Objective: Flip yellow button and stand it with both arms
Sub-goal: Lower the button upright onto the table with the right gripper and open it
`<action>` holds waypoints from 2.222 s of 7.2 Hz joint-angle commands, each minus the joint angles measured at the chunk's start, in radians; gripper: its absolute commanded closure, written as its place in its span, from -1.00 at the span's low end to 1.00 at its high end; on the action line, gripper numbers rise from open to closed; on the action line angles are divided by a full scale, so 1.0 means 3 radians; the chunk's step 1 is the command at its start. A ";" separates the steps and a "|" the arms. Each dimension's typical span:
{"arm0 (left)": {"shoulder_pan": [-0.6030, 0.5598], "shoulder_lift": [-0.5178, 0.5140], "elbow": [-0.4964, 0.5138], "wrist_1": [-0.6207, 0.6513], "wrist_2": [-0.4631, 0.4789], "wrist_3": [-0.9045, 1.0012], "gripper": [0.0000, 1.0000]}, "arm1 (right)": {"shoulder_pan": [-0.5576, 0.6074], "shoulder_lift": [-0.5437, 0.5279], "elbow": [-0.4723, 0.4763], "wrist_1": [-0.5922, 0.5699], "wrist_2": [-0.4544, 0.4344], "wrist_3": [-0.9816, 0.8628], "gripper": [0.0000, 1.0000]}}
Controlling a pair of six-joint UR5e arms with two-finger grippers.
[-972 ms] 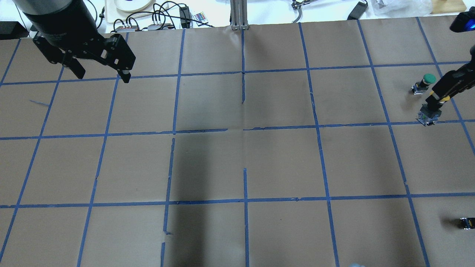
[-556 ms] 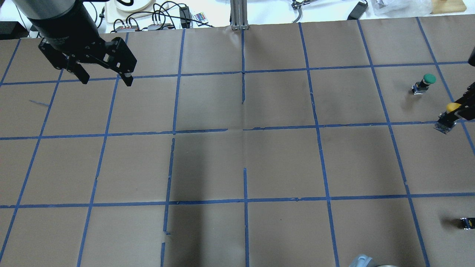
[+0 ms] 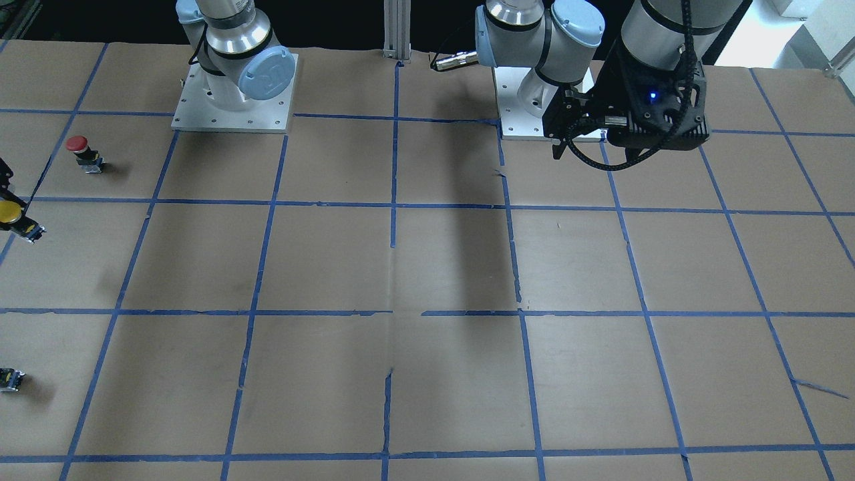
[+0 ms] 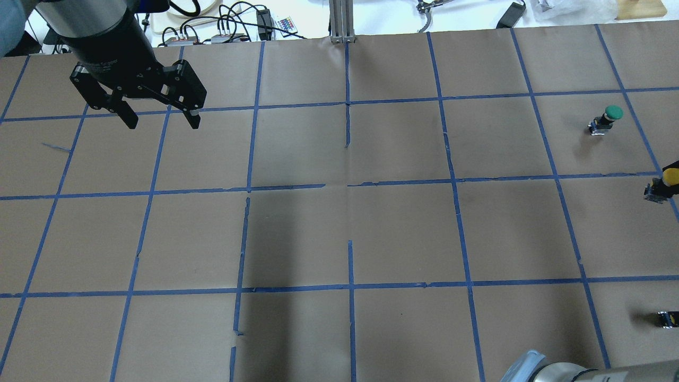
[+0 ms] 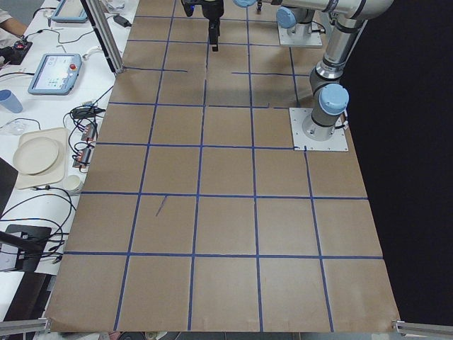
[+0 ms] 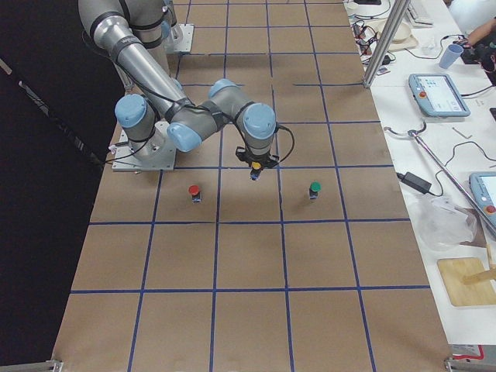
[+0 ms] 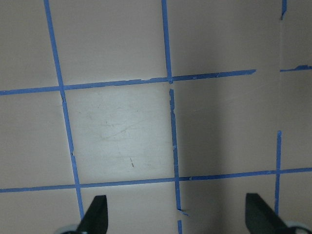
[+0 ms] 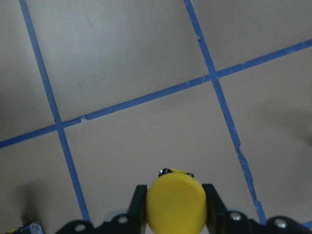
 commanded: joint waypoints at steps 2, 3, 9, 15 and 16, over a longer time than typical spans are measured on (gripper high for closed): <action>-0.0009 -0.0012 0.0012 0.0011 -0.0006 -0.0008 -0.99 | -0.0087 0.0311 -0.0007 -0.0036 0.0095 -0.0522 0.84; -0.0009 -0.0012 0.0017 0.0011 -0.0005 -0.0023 -0.99 | -0.0087 0.0367 0.0003 -0.0026 0.0059 -0.0614 0.83; -0.0004 -0.0017 0.0022 0.0042 -0.0005 -0.0008 -0.99 | -0.0087 0.0572 -0.0022 -0.0021 0.0039 -0.0697 0.62; -0.0004 -0.0012 0.0048 0.0042 0.0000 0.0013 -0.99 | -0.0087 0.0628 -0.0022 -0.0005 0.0034 -0.0641 -0.98; -0.0004 -0.0012 0.0058 0.0042 0.0000 0.0013 -0.99 | -0.0087 0.0598 -0.0033 0.0015 0.0034 -0.0630 -0.98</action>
